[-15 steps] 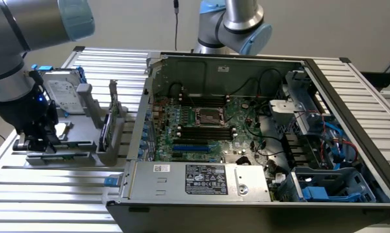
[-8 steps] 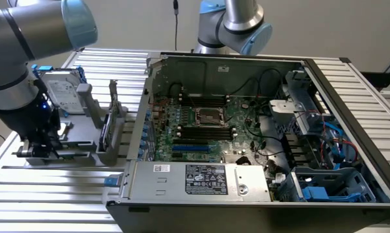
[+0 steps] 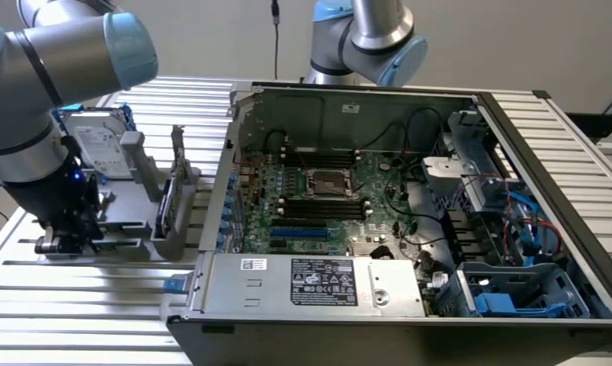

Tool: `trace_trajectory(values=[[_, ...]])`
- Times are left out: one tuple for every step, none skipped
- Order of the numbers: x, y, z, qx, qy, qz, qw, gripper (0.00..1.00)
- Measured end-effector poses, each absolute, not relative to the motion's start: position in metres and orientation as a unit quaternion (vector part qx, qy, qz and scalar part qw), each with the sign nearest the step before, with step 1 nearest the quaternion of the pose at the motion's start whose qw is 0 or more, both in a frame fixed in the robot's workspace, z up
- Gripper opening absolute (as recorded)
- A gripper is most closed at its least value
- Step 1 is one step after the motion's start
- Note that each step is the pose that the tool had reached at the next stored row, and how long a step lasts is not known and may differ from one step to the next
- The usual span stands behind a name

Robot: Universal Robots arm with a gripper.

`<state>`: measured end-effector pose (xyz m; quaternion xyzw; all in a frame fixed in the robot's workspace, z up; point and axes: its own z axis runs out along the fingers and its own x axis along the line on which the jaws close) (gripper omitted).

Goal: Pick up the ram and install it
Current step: 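Pick up the ram and move it above insertion slot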

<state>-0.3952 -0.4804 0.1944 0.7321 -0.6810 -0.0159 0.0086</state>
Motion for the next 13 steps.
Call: trace_trajectory(values=[[-0.3952,-0.4804,0.1934,0.732,-0.681,-0.016,0.008,0.33],[-0.3952,-0.4804,0.1930,0.732,-0.681,-0.016,0.008,0.33],[-0.3952,-0.4804,0.1929,0.732,-0.681,-0.017,0.008,0.33],[-0.3951,-0.4804,0.1929,0.732,-0.681,-0.017,0.007,0.33],[-0.3951,-0.4805,0.1929,0.732,-0.681,-0.018,0.006,0.33],[-0.3950,-0.4806,0.1928,0.732,-0.681,-0.019,0.006,0.33],[-0.3950,-0.4807,0.1927,0.732,-0.681,-0.019,0.005,0.33],[-0.3950,-0.4809,0.1927,0.732,-0.681,-0.019,0.005,0.33],[-0.3950,-0.4810,0.1927,0.732,-0.681,-0.020,0.005,0.33],[-0.3950,-0.4812,0.1928,0.732,-0.681,-0.020,0.005,0.33],[-0.3950,-0.4813,0.1928,0.732,-0.681,-0.020,0.006,0.33],[-0.3950,-0.4814,0.1927,0.732,-0.681,-0.020,0.006,0.33],[-0.3950,-0.4815,0.1927,0.732,-0.681,-0.020,0.006,0.33]])
